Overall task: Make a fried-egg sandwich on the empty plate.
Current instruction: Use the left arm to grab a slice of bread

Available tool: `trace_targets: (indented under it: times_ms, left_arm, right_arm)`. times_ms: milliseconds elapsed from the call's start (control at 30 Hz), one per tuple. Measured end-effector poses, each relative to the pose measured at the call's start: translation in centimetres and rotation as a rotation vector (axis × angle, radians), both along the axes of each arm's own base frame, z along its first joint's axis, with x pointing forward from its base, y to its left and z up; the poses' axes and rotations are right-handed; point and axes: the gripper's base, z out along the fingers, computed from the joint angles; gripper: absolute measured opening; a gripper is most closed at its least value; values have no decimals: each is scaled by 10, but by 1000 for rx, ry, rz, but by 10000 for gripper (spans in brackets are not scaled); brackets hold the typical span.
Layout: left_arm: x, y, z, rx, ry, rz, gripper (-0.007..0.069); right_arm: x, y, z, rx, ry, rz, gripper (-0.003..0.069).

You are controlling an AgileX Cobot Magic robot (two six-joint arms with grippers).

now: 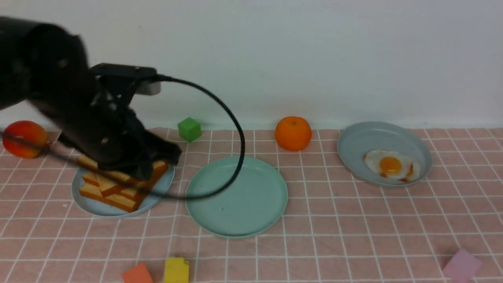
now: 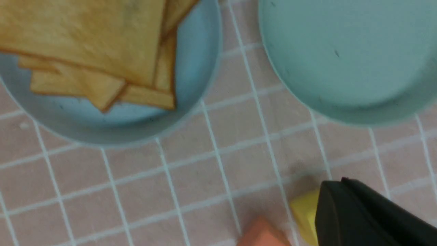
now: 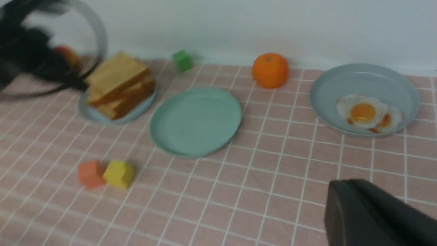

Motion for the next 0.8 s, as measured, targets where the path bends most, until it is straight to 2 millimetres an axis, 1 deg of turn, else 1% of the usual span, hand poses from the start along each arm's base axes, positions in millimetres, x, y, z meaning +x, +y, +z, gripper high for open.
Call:
trace_targets:
  times_ms: [33,133,167,200,267,300,333,433,533,600,633,800]
  left_arm:
    - [14,3,-3,19,-1,14,-13]
    - [42,11,-10,55,-2,44,4]
    - [50,14,-15,69,5,49,27]
    - [54,15,-18,76,12,49,37]
    - [67,19,-30,125,22,33,109]
    - [67,19,-31,130,22,30,115]
    - [73,20,-39,161,22,14,166]
    - [83,20,-51,200,-12,-14,278]
    - [92,20,-59,222,-58,-34,358]
    - [98,19,-65,236,-82,-48,391]
    - [101,19,-71,249,-85,-58,403]
    - [108,18,-86,275,-98,-81,414]
  right_arm:
    - [-1,0,6,-7,-10,24,19]
    - [-2,1,11,-15,-18,67,17]
    - [-3,1,11,-19,-17,72,17]
    - [-3,1,10,-21,-15,73,17]
    - [-3,1,10,-29,-10,78,17]
    - [-3,1,10,-30,-11,79,17]
    - [-3,0,9,-35,-9,76,17]
    - [-2,0,10,-40,-12,71,19]
    - [-1,0,10,-43,-12,68,21]
    - [0,0,10,-43,-10,67,22]
    - [0,0,10,-44,-11,66,24]
    - [0,0,10,-45,-11,65,28]
